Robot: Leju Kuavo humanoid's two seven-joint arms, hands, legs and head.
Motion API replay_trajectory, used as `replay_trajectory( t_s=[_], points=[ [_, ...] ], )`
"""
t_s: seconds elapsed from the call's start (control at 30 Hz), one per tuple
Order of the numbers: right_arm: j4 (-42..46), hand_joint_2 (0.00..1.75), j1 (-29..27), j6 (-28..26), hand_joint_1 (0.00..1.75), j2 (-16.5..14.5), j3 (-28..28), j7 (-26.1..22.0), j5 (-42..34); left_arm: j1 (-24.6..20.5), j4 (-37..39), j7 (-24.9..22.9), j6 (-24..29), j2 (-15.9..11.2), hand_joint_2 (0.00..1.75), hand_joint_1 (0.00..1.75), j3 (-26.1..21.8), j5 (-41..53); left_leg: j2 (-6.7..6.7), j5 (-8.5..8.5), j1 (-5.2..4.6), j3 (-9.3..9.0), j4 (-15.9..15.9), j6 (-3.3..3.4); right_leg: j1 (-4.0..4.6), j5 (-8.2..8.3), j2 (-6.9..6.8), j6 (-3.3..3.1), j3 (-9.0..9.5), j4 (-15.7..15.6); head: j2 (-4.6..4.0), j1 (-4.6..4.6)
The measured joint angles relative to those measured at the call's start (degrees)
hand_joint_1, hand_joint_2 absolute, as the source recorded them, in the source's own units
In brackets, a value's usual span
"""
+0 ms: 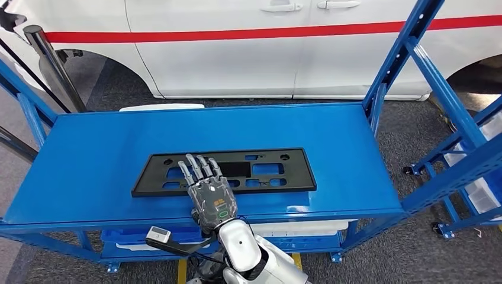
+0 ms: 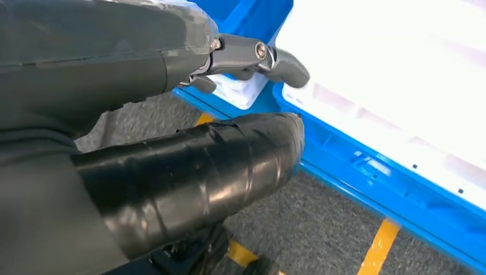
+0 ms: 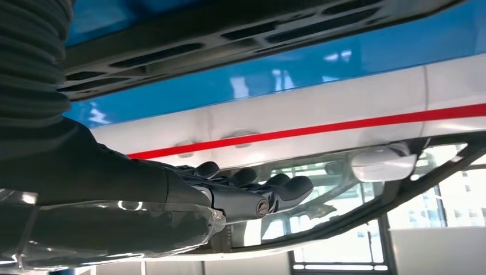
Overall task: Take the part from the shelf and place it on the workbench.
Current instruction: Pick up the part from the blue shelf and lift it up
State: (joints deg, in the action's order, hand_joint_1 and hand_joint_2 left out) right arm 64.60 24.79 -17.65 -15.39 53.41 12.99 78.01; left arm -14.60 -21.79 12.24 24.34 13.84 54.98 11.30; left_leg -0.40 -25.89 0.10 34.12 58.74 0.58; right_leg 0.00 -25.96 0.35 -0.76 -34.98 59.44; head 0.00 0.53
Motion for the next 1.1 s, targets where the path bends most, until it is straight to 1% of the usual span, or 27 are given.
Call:
replay_trajectory(
  t_s=[0.07,0.1,0.13,0.2,0.23,0.27,0.3,0.33,0.37,0.4,0.43,0.47,0.57,0.6,0.63,0.67,0.73,0.77,0.8,0.83,0.87,0.9,0.93,0.97,1.03,1.07,1.1],
  points=[
    [0.1,1.75,0.4,0.2,0.00,-0.2,0.2,-0.2,-0.4,0.1,-0.2,0.0,-0.1,0.0,0.00,0.00,-0.5,1.6,-0.01,0.31,0.23,-0.16,-0.5,0.53,-0.02,-0.30,-0.05,0.66,-0.10,0.2,0.00,0.01],
    [0.1,1.75,0.6,0.2,0.00,-0.3,0.3,-0.3,-0.6,0.2,-0.4,0.1,-0.2,0.0,0.00,0.00,-0.7,2.3,0.03,0.49,0.36,-0.31,-0.8,0.85,-0.05,-1.06,-0.07,0.99,-0.50,1.2,0.00,0.01],
    [0.1,1.75,0.8,0.3,0.00,-0.3,0.3,-0.5,-0.8,0.2,-0.5,0.2,-0.3,0.0,0.00,0.00,-0.9,3.0,0.08,0.64,0.50,-0.44,-1.1,1.14,-0.09,-2.37,-0.08,1.28,-1.38,3.2,0.00,0.01],
    [0.2,1.75,0.9,0.5,0.00,-0.3,0.6,-0.7,-1.2,0.4,-0.7,0.3,-0.6,0.0,0.00,0.00,-1.5,4.2,0.16,0.65,0.46,-0.46,-1.1,1.42,-0.29,-5.62,-0.10,1.67,-4.32,9.6,0.00,0.02],
    [0.1,1.75,0.9,0.7,0.00,-0.3,0.7,-0.8,-1.4,0.6,-0.8,0.3,-0.8,-0.1,0.00,0.00,-1.8,4.7,0.18,0.62,0.46,-0.45,-1.1,1.48,-0.40,-6.63,-0.11,1.80,-5.70,12.5,0.00,0.02],
    [0.1,1.75,0.9,1.0,0.00,-0.3,0.8,-1.0,-1.8,0.8,-0.9,0.3,-1.0,-0.2,0.00,0.00,-2.2,5.3,0.18,0.58,0.46,-0.44,-1.0,1.49,-0.53,-6.68,-0.12,1.90,-6.40,14.0,0.00,0.02],
    [0.1,1.75,1.0,1.3,0.00,-0.2,1.0,-1.1,-2.2,1.0,-0.9,0.3,-1.2,-0.2,0.00,0.00,-2.5,6.0,0.15,0.51,0.48,-0.44,-0.9,1.46,-0.66,-5.74,-0.14,1.94,-6.17,13.5,0.00,0.01],
    [0.1,1.75,1.0,1.8,0.00,-0.3,1.1,-1.4,-2.9,1.1,-1.0,0.4,-1.3,-0.2,0.00,0.00,-2.9,6.8,0.11,0.39,0.51,-0.44,-0.7,1.39,-0.80,-4.04,-0.17,1.92,-5.02,11.1,0.00,0.01],
    [0.2,1.75,1.1,2.4,0.00,-0.3,1.2,-1.7,-3.7,1.2,-1.1,0.5,-1.5,-0.3,0.00,0.00,-3.2,7.7,0.05,0.21,0.54,-0.42,-0.5,1.24,-0.92,-2.31,-0.22,1.85,-3.42,7.6,0.00,0.02],
    [0.3,1.75,1.2,3.0,0.00,-0.3,1.3,-2.0,-4.5,1.3,-1.3,0.7,-1.7,-0.3,0.00,0.00,-3.5,8.6,0.00,0.01,0.44,-0.32,-0.2,1.02,-0.88,-1.14,-0.25,1.75,-1.87,4.4,0.00,0.02],
    [0.4,1.75,1.3,3.7,0.00,-0.3,1.4,-2.2,-5.3,1.4,-1.4,0.8,-1.9,-0.3,0.00,0.00,-3.8,9.4,-0.03,-0.14,0.35,-0.19,0.1,0.77,-0.85,-0.51,-0.24,1.57,-0.81,2.1,0.00,0.02],
    [0.5,1.75,1.4,4.3,0.00,-0.3,1.5,-2.4,-6.0,1.5,-1.6,1.0,-2.0,-0.4,0.00,0.00,-4.1,10.1,-0.04,-0.21,0.25,-0.07,0.2,0.48,-0.76,-0.44,-0.18,1.36,-0.34,1.0,0.00,0.02],
    [0.5,1.75,2.1,6.0,0.00,-0.4,2.0,-2.6,-7.9,1.7,-1.8,1.2,-2.5,-0.4,0.00,0.00,-5.1,11.9,0.05,-0.38,0.37,0.01,0.3,-0.36,-0.62,-0.34,0.00,0.41,-0.24,0.5,0.00,0.00],
    [0.4,1.75,2.3,6.4,0.00,-0.4,2.2,-2.7,-8.3,1.8,-1.9,1.2,-2.6,-0.5,0.00,0.00,-5.4,12.4,0.07,-1.07,0.46,0.34,1.1,-0.62,-0.67,-0.24,-0.05,0.02,-0.12,0.3,0.00,-0.01],
    [0.4,1.75,2.6,6.6,0.00,-0.5,2.3,-2.8,-8.6,1.8,-1.9,1.3,-2.8,-0.5,0.00,0.00,-5.7,12.7,0.08,-2.25,0.53,1.10,2.9,-0.84,-0.76,-0.15,-0.13,-0.31,-0.01,0.1,0.00,-0.01],
    [0.4,1.75,2.8,6.7,0.00,-0.6,2.4,-2.8,-8.8,1.9,-2.0,1.3,-2.9,-0.5,0.00,0.00,-5.9,12.9,0.09,-3.96,0.59,2.46,5.9,-1.05,-0.77,-0.12,-0.22,-0.56,0.07,0.0,0.00,-0.02],
    [0.3,1.75,3.0,6.9,0.00,-0.6,2.7,-2.9,-9.0,2.2,-2.0,1.4,-3.0,-0.6,0.00,0.00,-6.3,13.1,0.09,-7.08,0.61,5.88,13.1,-1.34,-0.65,-0.17,-0.31,-0.80,0.08,0.0,0.00,-0.01],
    [0.2,1.75,3.0,7.0,0.00,-0.6,2.9,-2.9,-9.1,2.4,-2.0,1.4,-3.0,-0.7,0.00,0.00,-6.4,13.2,0.10,-7.53,0.62,7.03,15.4,-1.39,-0.58,-0.20,-0.31,-0.85,0.09,0.0,0.00,-0.02],
    [0.2,1.75,3.0,7.1,0.00,-0.6,3.1,-2.9,-9.1,2.6,-2.1,1.4,-3.0,-0.8,0.00,0.00,-6.5,13.2,0.09,-6.86,0.61,7.19,15.6,-1.36,-0.54,-0.23,-0.26,-0.87,0.12,0.1,0.00,-0.02],
    [0.1,1.75,3.0,7.2,0.00,-0.6,3.2,-2.9,-9.1,2.7,-2.1,1.4,-3.0,-0.8,0.00,0.00,-6.6,13.2,0.10,-5.21,0.61,6.29,13.6,-1.24,-0.51,-0.26,-0.19,-0.87,0.18,0.1,0.00,-0.02],
    [0.1,1.75,3.1,7.2,0.00,-0.6,3.2,-2.9,-9.1,2.8,-2.1,1.4,-3.0,-0.8,0.00,0.00,-6.7,13.2,0.09,-3.00,0.60,4.53,9.8,-1.04,-0.50,-0.32,-0.12,-0.82,0.29,0.1,0.00,-0.02],
    [0.1,1.75,3.2,7.2,0.00,-0.6,3.2,-3.0,-9.2,2.8,-2.2,1.4,-3.0,-0.9,0.00,0.00,-6.7,13.2,0.07,-1.40,0.50,2.58,5.9,-0.82,-0.40,-0.38,-0.07,-0.71,0.36,0.1,0.00,-0.02],
    [0.1,1.75,3.4,7.3,0.00,-0.6,3.2,-3.2,-9.5,2.8,-2.2,1.4,-3.1,-0.9,0.00,0.00,-6.8,13.3,0.04,-0.34,0.38,1.06,2.7,-0.61,-0.33,-0.41,-0.03,-0.53,0.37,0.1,0.00,-0.02],
    [0.1,1.75,3.7,7.5,0.00,-0.6,3.3,-3.5,-9.9,2.8,-2.3,1.4,-3.1,-0.9,0.00,0.00,-6.9,13.4,0.01,0.08,0.23,0.17,0.8,-0.42,-0.27,-0.40,-0.01,-0.29,0.32,0.1,0.00,-0.01],
    [-0.2,1.75,4.7,8.1,0.00,-0.7,3.3,-4.2,-11.1,2.9,-2.4,1.2,-3.3,-0.8,0.00,0.00,-7.3,13.8,-0.04,0.02,0.05,0.00,-0.1,-0.08,-0.27,-0.23,-0.01,0.28,0.22,0.0,0.00,-0.01],
    [-0.4,1.75,5.3,8.3,0.00,-0.8,3.3,-4.5,-11.6,2.9,-2.5,1.2,-3.4,-0.8,0.00,0.00,-7.5,14.1,0.00,0.19,0.17,-0.06,-0.3,0.21,-0.31,-0.32,-0.03,0.61,0.18,0.1,0.00,0.00],
    [-0.6,1.75,6.0,8.5,0.00,-0.9,3.3,-4.8,-12.1,2.9,-2.6,1.1,-3.6,-0.7,0.00,0.00,-7.7,14.5,0.04,0.37,0.29,-0.18,-0.6,0.55,-0.32,-0.82,-0.05,0.91,-0.07,0.6,0.00,0.01]
  ],
)
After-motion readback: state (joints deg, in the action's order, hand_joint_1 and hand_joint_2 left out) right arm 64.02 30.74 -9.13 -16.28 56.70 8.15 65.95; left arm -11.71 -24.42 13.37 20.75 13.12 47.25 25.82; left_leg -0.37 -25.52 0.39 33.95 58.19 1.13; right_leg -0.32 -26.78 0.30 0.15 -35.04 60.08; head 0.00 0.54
